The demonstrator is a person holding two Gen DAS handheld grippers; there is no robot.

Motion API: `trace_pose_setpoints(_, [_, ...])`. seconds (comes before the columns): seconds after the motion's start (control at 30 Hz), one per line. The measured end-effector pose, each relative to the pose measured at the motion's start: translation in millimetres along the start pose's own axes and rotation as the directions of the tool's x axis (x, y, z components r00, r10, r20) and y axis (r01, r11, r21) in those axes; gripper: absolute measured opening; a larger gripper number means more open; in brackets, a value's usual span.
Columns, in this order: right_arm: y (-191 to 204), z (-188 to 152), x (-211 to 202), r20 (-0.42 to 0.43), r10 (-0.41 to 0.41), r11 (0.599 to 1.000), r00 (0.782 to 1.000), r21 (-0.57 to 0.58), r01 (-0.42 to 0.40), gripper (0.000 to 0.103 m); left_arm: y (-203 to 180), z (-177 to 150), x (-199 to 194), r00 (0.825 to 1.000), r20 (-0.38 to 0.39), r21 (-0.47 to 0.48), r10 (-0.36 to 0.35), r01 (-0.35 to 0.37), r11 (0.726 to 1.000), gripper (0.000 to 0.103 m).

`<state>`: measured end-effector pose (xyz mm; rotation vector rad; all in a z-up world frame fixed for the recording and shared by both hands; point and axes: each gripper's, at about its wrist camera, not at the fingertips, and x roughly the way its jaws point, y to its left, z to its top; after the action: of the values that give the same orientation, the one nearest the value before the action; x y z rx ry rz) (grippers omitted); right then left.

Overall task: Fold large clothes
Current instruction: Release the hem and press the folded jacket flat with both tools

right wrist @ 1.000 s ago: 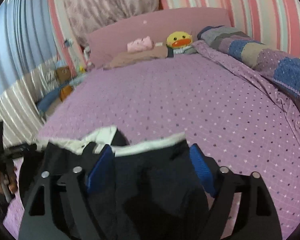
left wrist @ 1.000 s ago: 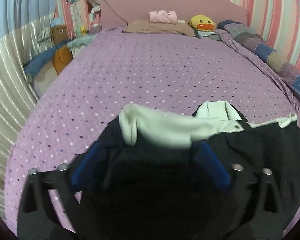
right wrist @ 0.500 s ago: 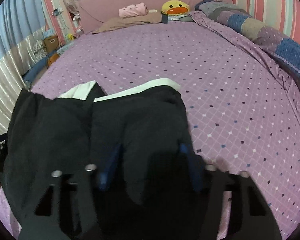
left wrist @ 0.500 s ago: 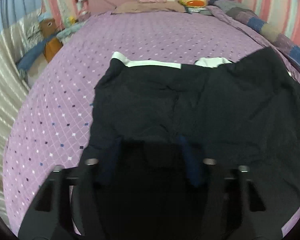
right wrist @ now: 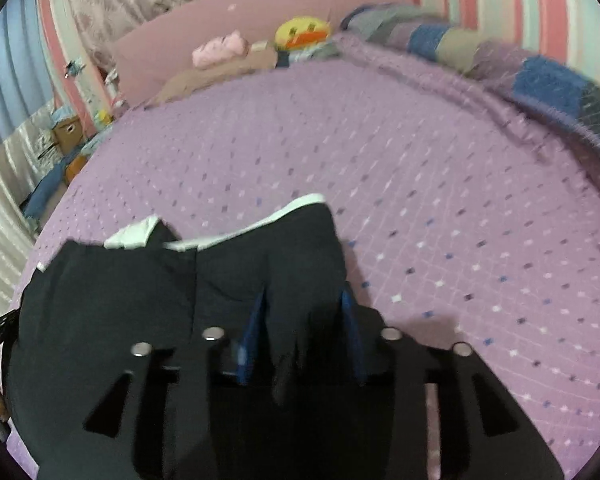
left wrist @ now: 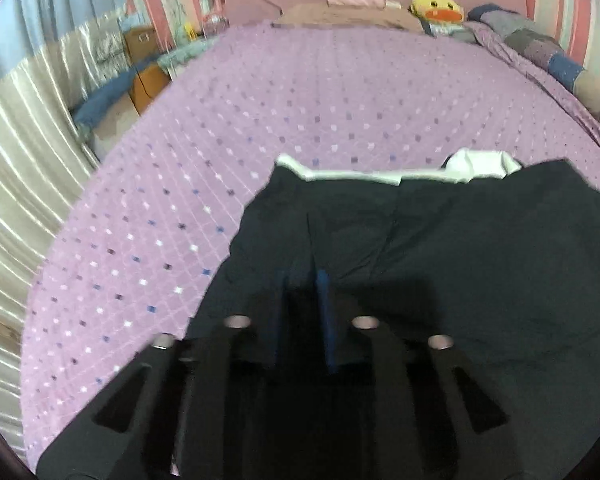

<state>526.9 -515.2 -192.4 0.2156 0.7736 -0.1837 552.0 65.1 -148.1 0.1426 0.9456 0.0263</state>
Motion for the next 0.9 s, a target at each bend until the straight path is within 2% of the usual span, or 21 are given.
trace_pose_setpoints(0.03, [7,1,-8,0.032,0.003,1.000,0.999,-0.004,-0.003,0.083,-5,2,-12,0.999,0.037,-0.001,0.010,-0.010,1.000,0.078])
trace_pose_setpoints(0.07, [21,3,-19,0.078,0.004,1.000,0.997,-0.015,-0.003,0.085,-11,4,-23,0.997,0.077,-0.007,0.020,-0.020,1.000,0.090])
trace_pose_setpoints(0.1, [35,5,-23,0.098,-0.010,1.000,0.995,-0.022,0.012,0.088,-18,7,-32,0.994,0.111,-0.012,0.019,-0.018,1.000,0.097])
trace_pose_setpoints(0.2, [73,11,-18,0.109,-0.009,1.000,0.994,-0.014,0.011,0.093,-51,18,-35,0.995,0.098,0.002,-0.023,0.023,1.000,0.097])
trace_pose_setpoints(0.27, [95,12,-8,0.118,-0.014,1.000,0.993,-0.019,0.017,0.096,-64,15,-35,0.994,0.111,0.003,-0.016,0.016,1.000,0.097])
trace_pose_setpoints(0.3, [103,11,-3,0.121,-0.059,0.998,0.991,-0.024,0.062,0.097,-68,16,-30,0.994,0.111,-0.002,-0.007,0.007,1.000,0.097])
trace_pose_setpoints(0.33, [113,8,7,0.109,-0.169,0.985,0.980,-0.028,0.173,0.100,-75,19,-20,0.995,0.098,-0.017,0.005,-0.003,1.000,0.097])
trace_pose_setpoints(0.37, [117,4,16,0.106,-0.270,0.962,0.957,-0.018,0.273,0.101,-77,21,-11,0.996,0.087,-0.032,0.010,-0.007,0.999,0.097])
trace_pose_setpoints(0.4, [115,1,22,0.106,-0.283,0.959,0.953,0.006,0.284,0.101,-74,19,-1,0.997,0.076,-0.060,0.017,-0.013,0.998,0.097])
trace_pose_setpoints(0.47, [102,-3,33,0.064,-0.204,0.978,0.977,0.053,0.201,0.101,-62,16,20,0.998,0.059,-0.107,0.011,-0.005,0.994,0.098])
trace_pose_setpoints(0.53, [89,-6,40,0.030,-0.190,0.978,0.981,0.097,0.186,0.101,-50,11,30,0.998,0.056,-0.164,-0.027,0.036,0.986,0.098])
trace_pose_setpoints(0.6, [81,-9,42,0.058,-0.177,0.980,0.982,0.104,0.170,0.101,-54,10,33,0.996,0.088,-0.176,-0.029,0.045,0.983,0.100])
trace_pose_setpoints(0.7, [77,-13,50,0.070,-0.207,0.978,0.976,0.052,0.204,0.101,-62,3,39,0.992,0.130,-0.137,0.005,0.013,0.990,0.100])
trace_pose_setpoints(0.9, [84,-18,64,0.072,-0.239,0.971,0.968,0.018,0.238,0.101,-54,-9,43,0.984,0.173,-0.170,-0.028,0.058,0.984,0.100])
